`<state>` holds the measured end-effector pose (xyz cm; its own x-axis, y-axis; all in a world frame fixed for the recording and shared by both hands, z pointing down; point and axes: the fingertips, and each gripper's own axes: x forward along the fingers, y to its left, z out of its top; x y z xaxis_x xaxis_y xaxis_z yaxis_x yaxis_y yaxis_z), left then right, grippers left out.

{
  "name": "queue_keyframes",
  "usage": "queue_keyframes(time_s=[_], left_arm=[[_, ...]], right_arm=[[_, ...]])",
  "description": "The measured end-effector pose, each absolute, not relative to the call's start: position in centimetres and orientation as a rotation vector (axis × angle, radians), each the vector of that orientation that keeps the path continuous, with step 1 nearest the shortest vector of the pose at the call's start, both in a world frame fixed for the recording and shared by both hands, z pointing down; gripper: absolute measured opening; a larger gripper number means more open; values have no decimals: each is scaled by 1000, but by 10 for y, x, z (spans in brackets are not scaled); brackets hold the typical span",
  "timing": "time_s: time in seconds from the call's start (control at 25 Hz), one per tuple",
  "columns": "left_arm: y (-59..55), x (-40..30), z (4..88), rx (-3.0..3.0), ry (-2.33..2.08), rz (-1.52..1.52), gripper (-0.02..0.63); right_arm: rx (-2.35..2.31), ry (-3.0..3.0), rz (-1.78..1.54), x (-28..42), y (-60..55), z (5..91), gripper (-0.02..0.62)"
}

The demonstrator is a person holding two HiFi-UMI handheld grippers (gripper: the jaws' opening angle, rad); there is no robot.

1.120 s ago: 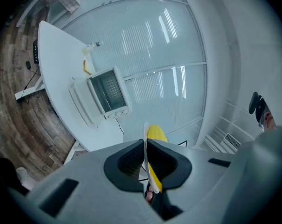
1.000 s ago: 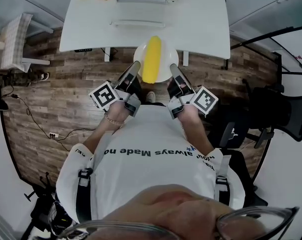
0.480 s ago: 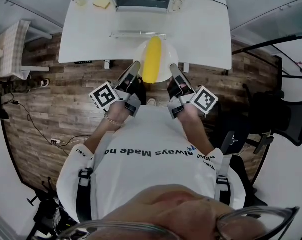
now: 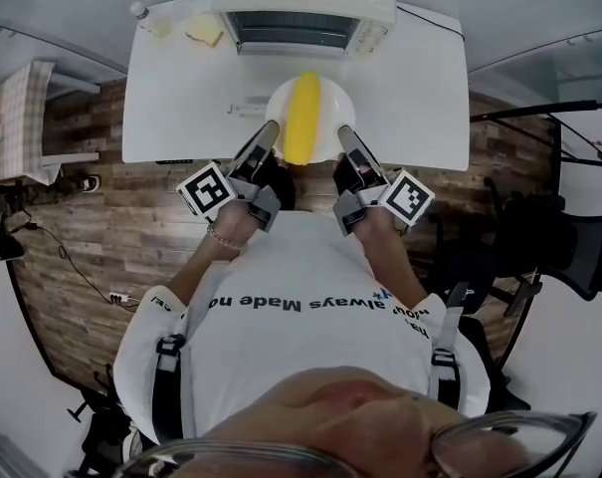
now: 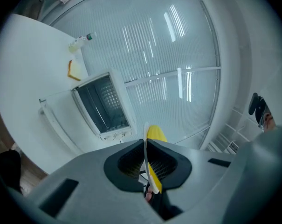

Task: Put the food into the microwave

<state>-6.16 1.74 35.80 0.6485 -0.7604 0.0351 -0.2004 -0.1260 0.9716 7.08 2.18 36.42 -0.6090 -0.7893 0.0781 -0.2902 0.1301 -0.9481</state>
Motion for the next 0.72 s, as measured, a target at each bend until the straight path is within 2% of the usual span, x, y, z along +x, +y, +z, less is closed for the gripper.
queue_keyframes(time_s=[0.32, 0.72], left_arm=[[-79, -103, 356, 1672, -788, -552, 20], [-161, -121, 360, 1691, -760, -516, 20]], right_arm=[[-1044, 1960, -1483, 29, -73, 359, 23], [-1077, 1954, -1468, 11, -152, 361, 23]])
